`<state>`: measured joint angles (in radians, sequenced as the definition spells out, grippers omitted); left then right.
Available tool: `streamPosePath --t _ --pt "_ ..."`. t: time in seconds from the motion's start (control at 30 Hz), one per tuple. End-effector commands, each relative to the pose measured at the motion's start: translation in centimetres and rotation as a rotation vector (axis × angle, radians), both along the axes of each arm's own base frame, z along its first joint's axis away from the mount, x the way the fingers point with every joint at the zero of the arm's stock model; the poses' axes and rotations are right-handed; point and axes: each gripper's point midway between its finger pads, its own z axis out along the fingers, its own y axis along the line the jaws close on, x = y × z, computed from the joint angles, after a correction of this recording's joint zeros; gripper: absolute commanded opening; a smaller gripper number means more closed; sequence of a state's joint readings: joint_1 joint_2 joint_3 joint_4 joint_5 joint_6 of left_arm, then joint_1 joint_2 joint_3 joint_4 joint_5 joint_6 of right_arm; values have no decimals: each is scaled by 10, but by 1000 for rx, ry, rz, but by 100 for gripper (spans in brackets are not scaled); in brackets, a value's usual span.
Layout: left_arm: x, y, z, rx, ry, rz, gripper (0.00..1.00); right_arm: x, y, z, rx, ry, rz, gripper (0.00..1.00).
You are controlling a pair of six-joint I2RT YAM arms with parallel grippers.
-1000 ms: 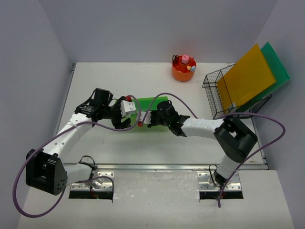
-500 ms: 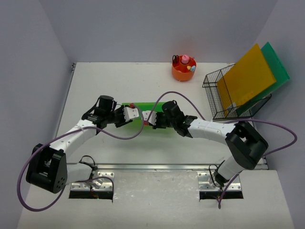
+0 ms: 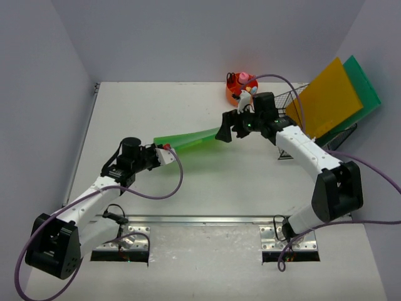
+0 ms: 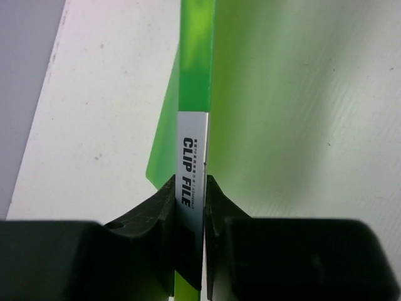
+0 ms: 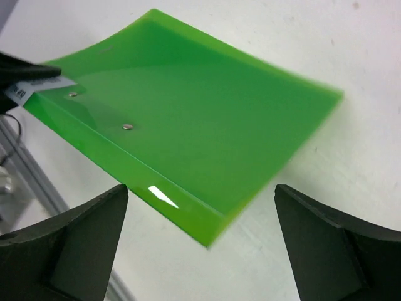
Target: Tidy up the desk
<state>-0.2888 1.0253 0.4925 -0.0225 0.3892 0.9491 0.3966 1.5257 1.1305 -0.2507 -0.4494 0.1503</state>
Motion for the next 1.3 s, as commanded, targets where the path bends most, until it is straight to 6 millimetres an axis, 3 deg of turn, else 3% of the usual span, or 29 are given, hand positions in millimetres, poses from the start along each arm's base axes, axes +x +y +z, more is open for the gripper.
streamPosePath --t 0.0,0.13,0.43,0.57,0.8,0.93,1.1,1.27 --pt "4 6 12 -43 -59 78 0 -36 -20 -11 169 464 -213 99" --pt "4 8 12 -31 -65 95 0 -43 -13 -25 276 662 -242 96" --pt "1 13 4 -5 -59 112 0 -13 19 -14 462 839 -214 97" --pt "-1 17 -3 2 -48 131 0 -9 30 -5 513 867 -153 99" --pt "1 18 -8 -5 -17 157 0 -23 36 18 532 841 -81 99" --pt "-2 16 -10 -5 -22 139 0 -17 31 -3 478 878 -183 99" --pt "-2 14 -7 -15 -28 130 0 6 28 -30 410 880 -304 99" --pt "-5 18 -10 9 -33 129 0 33 36 -31 415 875 -313 99"
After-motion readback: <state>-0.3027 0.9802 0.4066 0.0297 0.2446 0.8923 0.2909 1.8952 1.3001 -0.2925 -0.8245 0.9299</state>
